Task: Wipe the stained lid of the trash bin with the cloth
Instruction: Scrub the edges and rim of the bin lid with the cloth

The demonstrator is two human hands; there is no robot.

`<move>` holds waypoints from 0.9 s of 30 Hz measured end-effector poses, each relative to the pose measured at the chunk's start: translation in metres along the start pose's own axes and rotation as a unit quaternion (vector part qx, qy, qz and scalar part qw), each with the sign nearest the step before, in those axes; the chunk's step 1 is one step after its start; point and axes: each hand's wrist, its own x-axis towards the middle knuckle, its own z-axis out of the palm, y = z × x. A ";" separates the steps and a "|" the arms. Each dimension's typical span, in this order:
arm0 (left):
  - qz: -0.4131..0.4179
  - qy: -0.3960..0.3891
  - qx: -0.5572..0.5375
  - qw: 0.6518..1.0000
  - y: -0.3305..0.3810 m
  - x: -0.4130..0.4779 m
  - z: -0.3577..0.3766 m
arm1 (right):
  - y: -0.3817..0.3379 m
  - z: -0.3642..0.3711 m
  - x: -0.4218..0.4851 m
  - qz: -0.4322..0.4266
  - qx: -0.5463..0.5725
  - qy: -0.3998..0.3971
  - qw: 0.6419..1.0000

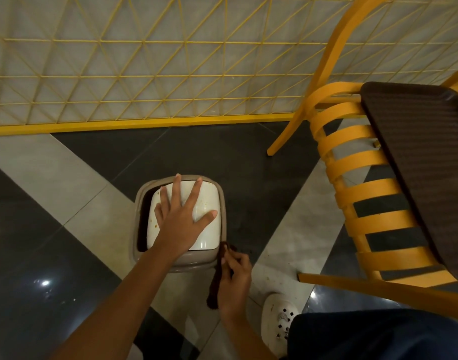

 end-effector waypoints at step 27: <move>-0.005 -0.017 -0.007 1.000 0.002 0.001 -0.003 | -0.060 0.007 0.137 -0.030 -0.037 -0.100 0.994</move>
